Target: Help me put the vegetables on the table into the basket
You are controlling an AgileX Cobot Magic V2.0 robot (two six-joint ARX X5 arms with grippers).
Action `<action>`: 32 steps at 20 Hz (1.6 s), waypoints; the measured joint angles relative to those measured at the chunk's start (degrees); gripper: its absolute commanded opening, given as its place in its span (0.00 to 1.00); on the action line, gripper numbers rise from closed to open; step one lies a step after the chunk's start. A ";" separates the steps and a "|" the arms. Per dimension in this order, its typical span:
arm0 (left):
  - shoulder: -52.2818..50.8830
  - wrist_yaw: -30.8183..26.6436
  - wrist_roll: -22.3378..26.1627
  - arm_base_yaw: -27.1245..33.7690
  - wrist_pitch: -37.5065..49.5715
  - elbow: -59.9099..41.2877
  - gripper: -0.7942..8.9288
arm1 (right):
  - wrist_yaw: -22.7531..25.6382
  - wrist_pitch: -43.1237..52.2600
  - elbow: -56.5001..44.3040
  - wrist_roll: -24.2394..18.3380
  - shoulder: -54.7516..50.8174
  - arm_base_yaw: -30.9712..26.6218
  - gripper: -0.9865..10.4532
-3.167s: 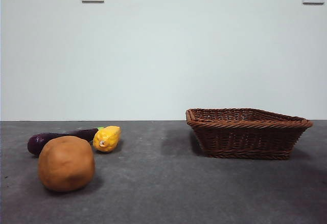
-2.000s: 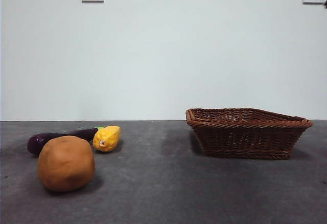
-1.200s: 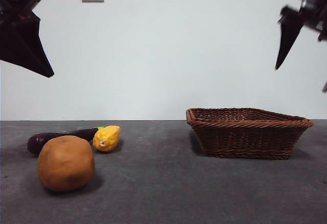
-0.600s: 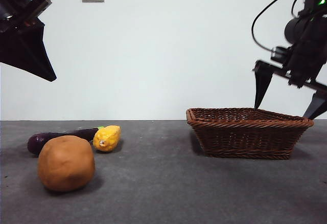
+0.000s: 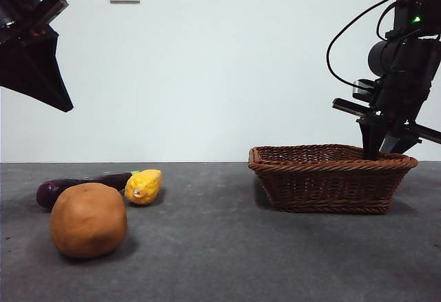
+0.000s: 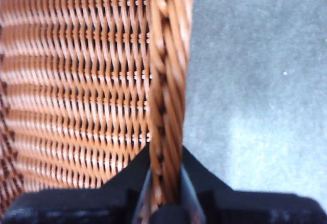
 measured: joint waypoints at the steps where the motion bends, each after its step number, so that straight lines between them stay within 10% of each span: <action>1: 0.00 0.00 0.00 -0.37 -0.59 0.00 0.08 | -0.52 -0.11 0.00 0.02 -0.61 0.04 0.08; 11: 5.77 -16.26 -9.18 -12.28 -4.74 11.17 0.11 | -1.95 -10.10 0.00 -2.58 -21.35 0.28 0.08; 13: 10.91 -16.33 -9.44 -13.84 -8.26 16.44 0.24 | -1.92 -12.07 0.00 -3.37 -24.65 0.31 0.08; 16: 19.23 -20.04 -9.60 -15.98 -10.84 24.00 0.90 | -1.88 -15.69 0.00 -4.35 -28.92 0.31 0.08; 17: 21.68 -21.14 -9.42 -16.70 -11.98 26.60 0.97 | -1.88 -16.59 0.00 -4.85 -30.05 0.33 0.08; 32: 36.61 -23.58 -12.17 -19.12 -9.40 32.52 0.95 | -1.25 -20.17 0.00 -7.78 -34.58 0.33 0.08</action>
